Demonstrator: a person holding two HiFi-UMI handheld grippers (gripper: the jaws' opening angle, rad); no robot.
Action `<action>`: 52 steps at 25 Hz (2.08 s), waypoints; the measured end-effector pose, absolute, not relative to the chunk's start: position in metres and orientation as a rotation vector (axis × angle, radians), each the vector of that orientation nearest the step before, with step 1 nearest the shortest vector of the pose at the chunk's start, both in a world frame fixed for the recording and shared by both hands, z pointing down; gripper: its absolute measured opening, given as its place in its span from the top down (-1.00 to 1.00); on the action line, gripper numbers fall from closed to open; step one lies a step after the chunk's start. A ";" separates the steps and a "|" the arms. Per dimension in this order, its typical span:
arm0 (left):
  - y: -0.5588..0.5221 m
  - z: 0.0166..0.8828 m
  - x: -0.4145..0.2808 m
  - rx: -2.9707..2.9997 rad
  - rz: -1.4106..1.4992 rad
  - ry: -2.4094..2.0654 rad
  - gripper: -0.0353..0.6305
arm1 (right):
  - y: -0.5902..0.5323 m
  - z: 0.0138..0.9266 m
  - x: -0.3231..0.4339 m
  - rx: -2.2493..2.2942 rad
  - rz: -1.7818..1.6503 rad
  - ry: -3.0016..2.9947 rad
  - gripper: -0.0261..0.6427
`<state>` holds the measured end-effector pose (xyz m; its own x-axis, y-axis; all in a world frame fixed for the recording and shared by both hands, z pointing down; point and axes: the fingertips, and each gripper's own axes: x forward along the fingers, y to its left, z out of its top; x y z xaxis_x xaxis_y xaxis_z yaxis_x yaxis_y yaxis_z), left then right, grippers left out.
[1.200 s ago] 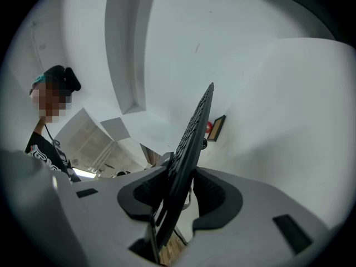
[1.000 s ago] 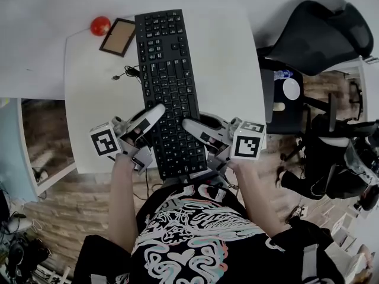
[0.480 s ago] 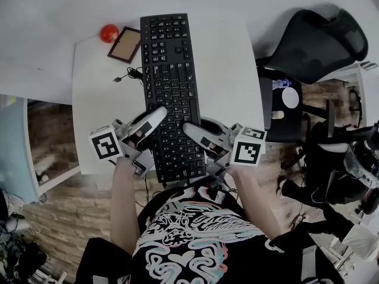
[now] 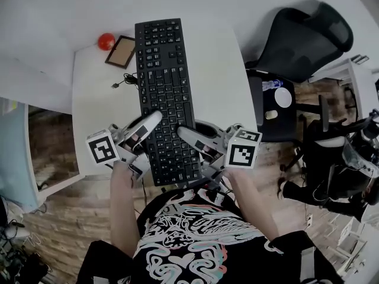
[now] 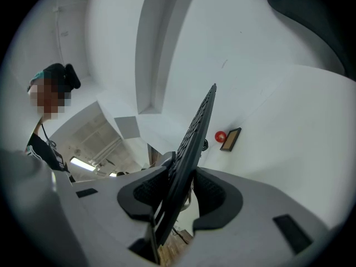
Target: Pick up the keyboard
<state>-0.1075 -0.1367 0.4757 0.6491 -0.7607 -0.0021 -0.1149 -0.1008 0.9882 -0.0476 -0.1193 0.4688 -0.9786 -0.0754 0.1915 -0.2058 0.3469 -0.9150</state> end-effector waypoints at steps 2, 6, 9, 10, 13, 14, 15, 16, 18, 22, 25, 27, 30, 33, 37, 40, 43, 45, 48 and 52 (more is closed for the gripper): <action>-0.135 0.478 -0.108 1.608 -0.640 -0.735 0.54 | -0.118 0.470 -0.048 0.262 1.697 -2.488 0.48; -0.136 0.481 -0.109 1.593 -0.652 -0.730 0.54 | -0.117 0.473 -0.048 0.284 1.664 -2.500 0.48; -0.135 0.483 -0.109 1.591 -0.648 -0.722 0.54 | -0.117 0.472 -0.048 0.300 1.655 -2.500 0.48; -0.135 0.482 -0.109 1.587 -0.652 -0.717 0.54 | -0.116 0.472 -0.049 0.304 1.653 -2.500 0.48; -0.134 0.478 -0.109 1.586 -0.660 -0.700 0.54 | -0.114 0.469 -0.049 0.320 1.648 -2.501 0.48; -0.135 0.478 -0.109 1.588 -0.659 -0.696 0.54 | -0.114 0.469 -0.049 0.326 1.646 -2.501 0.48; -0.135 0.477 -0.109 1.587 -0.656 -0.693 0.54 | -0.115 0.468 -0.049 0.332 1.646 -2.500 0.48; -0.136 0.477 -0.109 1.584 -0.654 -0.691 0.54 | -0.115 0.468 -0.049 0.337 1.647 -2.497 0.48; -0.135 0.476 -0.109 1.576 -0.650 -0.688 0.54 | -0.114 0.466 -0.050 0.341 1.655 -2.492 0.48; -0.136 0.473 -0.108 1.566 -0.647 -0.693 0.54 | -0.115 0.463 -0.049 0.339 1.666 -2.482 0.48; -0.135 0.474 -0.108 1.565 -0.645 -0.699 0.54 | -0.115 0.465 -0.049 0.339 1.669 -2.475 0.48; -0.135 0.475 -0.108 1.569 -0.645 -0.698 0.54 | -0.114 0.466 -0.049 0.344 1.669 -2.479 0.48; -0.135 0.473 -0.109 1.571 -0.643 -0.698 0.54 | -0.114 0.465 -0.050 0.349 1.675 -2.480 0.48; -0.134 0.476 -0.108 1.566 -0.636 -0.701 0.54 | -0.113 0.467 -0.050 0.360 1.657 -2.484 0.48; -0.135 0.478 -0.108 1.576 -0.619 -0.701 0.54 | -0.114 0.469 -0.048 0.380 1.663 -2.491 0.48; -0.134 0.477 -0.108 1.570 -0.622 -0.691 0.54 | -0.113 0.468 -0.049 0.384 1.662 -2.480 0.48; -0.134 0.477 -0.109 1.576 -0.625 -0.679 0.54 | -0.112 0.468 -0.051 0.396 1.647 -2.482 0.48; -0.135 0.476 -0.109 1.580 -0.620 -0.675 0.54 | -0.113 0.467 -0.051 0.404 1.652 -2.477 0.48; -0.137 0.473 -0.107 1.561 -0.621 -0.675 0.54 | -0.115 0.464 -0.049 0.402 1.665 -2.463 0.48; -0.135 0.474 -0.109 1.568 -0.614 -0.678 0.54 | -0.113 0.464 -0.051 0.404 1.660 -2.470 0.48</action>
